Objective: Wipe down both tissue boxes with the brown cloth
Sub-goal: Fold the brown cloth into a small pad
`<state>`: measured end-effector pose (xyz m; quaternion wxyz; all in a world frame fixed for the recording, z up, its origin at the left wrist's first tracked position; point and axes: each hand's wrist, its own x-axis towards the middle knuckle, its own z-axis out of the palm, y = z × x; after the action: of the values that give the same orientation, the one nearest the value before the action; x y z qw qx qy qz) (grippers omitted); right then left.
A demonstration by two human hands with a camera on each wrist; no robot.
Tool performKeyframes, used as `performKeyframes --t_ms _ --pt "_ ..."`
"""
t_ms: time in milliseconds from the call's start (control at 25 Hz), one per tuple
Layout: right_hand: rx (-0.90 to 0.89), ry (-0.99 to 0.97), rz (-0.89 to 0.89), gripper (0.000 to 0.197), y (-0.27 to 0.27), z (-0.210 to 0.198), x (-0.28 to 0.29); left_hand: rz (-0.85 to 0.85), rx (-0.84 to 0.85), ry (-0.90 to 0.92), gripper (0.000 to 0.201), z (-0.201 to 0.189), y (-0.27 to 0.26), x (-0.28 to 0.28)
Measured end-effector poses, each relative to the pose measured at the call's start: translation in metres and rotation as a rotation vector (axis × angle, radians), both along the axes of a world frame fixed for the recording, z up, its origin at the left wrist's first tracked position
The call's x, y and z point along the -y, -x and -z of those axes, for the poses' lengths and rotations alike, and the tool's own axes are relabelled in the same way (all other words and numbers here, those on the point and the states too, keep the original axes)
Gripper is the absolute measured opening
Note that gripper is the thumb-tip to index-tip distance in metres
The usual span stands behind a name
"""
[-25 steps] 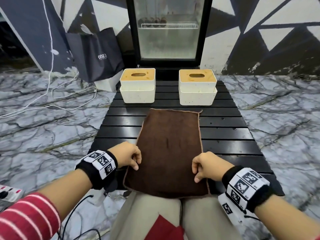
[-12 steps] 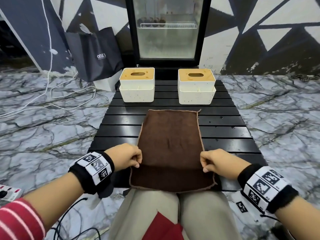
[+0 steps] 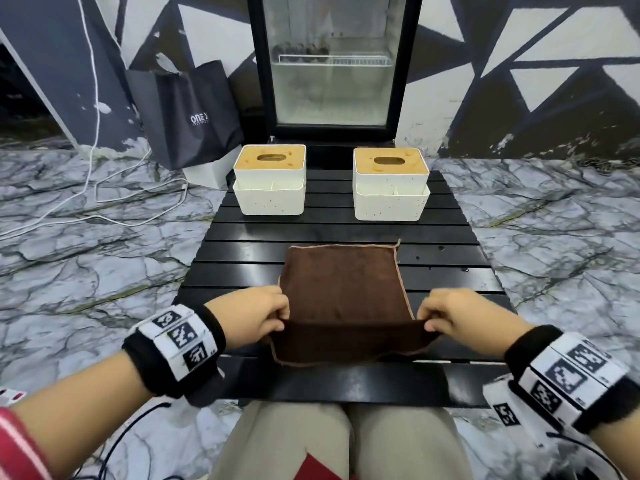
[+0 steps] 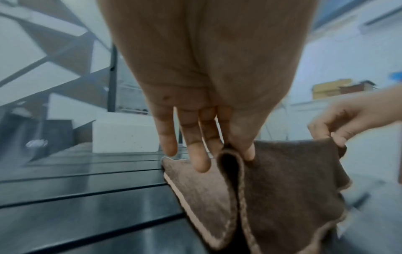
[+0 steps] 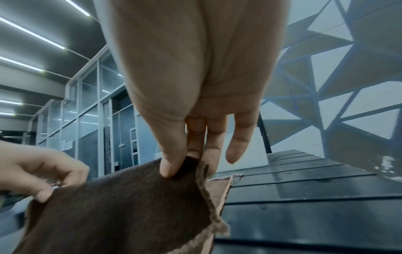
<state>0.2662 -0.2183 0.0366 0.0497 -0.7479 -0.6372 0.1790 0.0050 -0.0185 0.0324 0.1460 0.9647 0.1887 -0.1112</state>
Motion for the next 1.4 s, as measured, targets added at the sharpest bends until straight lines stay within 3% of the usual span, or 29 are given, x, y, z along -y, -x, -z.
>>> performKeyframes --t_ms 240,520,840,1080,1320,1400 --pt "-0.04 -0.127 0.184 0.008 -0.039 0.001 -0.066 -0.247 0.11 0.029 0.012 -0.001 -0.049 -0.064" --pt "-0.04 -0.075 0.305 0.012 -0.072 0.022 -0.133 -0.391 0.08 0.009 0.016 0.027 -0.084 -0.12" --pt "0.003 0.033 0.307 0.005 -0.081 0.038 -0.148 -0.337 0.063 -0.012 0.016 0.041 -0.094 -0.132" --pt "-0.033 -0.113 0.269 0.02 -0.072 0.031 -0.138 -0.349 0.159 -0.019 0.016 0.039 -0.09 -0.126" --pt "-0.099 -0.027 0.108 0.018 -0.038 0.02 -0.102 -0.125 0.147 0.037 0.007 0.03 -0.077 -0.082" --pt "-0.116 0.036 0.101 0.026 -0.029 0.023 -0.092 -0.064 0.09 0.079 0.017 0.032 -0.07 -0.067"
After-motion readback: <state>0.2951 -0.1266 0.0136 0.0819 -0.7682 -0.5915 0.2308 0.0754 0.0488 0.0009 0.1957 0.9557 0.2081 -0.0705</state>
